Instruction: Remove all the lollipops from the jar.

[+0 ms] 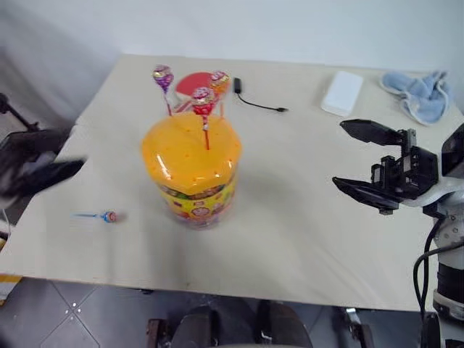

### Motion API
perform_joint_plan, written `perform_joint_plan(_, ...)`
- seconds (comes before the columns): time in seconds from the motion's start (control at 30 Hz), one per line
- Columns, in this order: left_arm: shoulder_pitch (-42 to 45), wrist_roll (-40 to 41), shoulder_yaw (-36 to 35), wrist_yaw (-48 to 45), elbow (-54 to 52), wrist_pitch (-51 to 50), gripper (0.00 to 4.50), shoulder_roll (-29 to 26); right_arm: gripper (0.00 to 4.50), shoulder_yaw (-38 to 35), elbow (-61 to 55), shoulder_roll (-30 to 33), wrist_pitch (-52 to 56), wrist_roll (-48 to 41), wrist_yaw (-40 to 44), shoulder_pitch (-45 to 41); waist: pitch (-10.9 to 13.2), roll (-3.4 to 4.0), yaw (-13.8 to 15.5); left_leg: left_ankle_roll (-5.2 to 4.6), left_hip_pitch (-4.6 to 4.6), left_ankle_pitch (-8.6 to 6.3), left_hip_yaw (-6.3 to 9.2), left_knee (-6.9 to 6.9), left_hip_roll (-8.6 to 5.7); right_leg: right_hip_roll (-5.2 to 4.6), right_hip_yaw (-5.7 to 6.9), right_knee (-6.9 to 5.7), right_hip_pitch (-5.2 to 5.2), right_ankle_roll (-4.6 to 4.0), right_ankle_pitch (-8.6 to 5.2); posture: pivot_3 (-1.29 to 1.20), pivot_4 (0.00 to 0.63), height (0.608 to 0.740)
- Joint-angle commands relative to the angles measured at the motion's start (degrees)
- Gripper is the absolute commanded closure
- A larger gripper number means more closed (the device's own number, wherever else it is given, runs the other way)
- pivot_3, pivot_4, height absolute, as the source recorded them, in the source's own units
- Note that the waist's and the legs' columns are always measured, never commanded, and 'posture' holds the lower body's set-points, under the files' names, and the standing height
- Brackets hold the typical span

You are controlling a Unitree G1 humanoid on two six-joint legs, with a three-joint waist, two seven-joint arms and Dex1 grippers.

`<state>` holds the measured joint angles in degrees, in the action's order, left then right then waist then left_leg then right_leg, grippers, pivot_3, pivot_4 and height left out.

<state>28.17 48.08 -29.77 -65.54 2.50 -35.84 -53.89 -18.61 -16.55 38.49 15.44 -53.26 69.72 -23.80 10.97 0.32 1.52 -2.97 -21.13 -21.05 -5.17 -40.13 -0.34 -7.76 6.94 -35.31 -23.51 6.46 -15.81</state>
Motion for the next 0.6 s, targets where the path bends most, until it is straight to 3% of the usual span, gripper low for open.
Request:
perform_joint_plan(0.03, 10.50, -1.62, 7.44, 3.91, 2.19, 0.76, 0.12, 5.03, 0.00, -1.58, -3.05, 0.05, 1.08, -1.99, -2.65, 0.32, -0.02, 0.00, -0.36, -0.03, 0.03, 0.01, -0.10, 0.00, -0.04, 0.20, 0.03, -0.10, -0.03, 0.01, 0.00, 0.00, 0.150, 0.740)
perform_joint_plan(0.13, 17.89, -3.32, 12.01, 5.13, 6.36, -0.27, 0.12, 8.69, 0.00, -1.58, -4.62, -0.29, 1.29, -2.09, -4.41, 0.70, 0.01, -0.04, -1.10, -0.13, -0.02, 0.02, -0.36, 0.03, -0.13, 0.35, 0.47, -0.14, -0.16, 0.07, 0.03, 0.00, 0.150, 0.740)
perform_joint_plan(0.3, 22.19, -6.27, 17.48, 1.83, 11.03, -0.55, 0.12, 10.01, 0.00, -2.18, -7.60, -0.59, 1.17, -2.35, -7.40, 2.38, 0.01, -0.06, -1.70, -0.14, -0.01, 0.02, -0.49, 0.07, 0.00, 0.45, 0.63, -0.05, -0.20, 0.09, 0.02, 0.00, 0.150, 0.740)
perform_joint_plan(0.4, 23.57, -5.19, 17.56, 0.72, 11.61, -2.11, 0.69, 10.64, 0.00, -2.41, -8.69, -0.57, 0.90, -2.37, -8.65, 3.42, 0.02, -0.05, -1.50, -0.16, -0.01, 0.05, -0.47, -0.03, 0.01, 0.41, 0.62, -0.04, -0.15, 0.10, 0.02, 0.00, 0.150, 0.740)
perform_joint_plan(0.6, 23.74, -5.34, 17.22, -0.54, 10.72, -4.94, 2.52, 9.84, 0.00, -1.87, -8.62, -0.71, 0.09, -1.80, -9.47, 3.74, 0.02, -0.06, -0.93, -0.19, -0.03, 0.06, -0.36, -0.15, -0.03, 0.36, 0.63, -0.01, -0.05, 0.16, 0.05, 0.00, 0.150, 0.740)
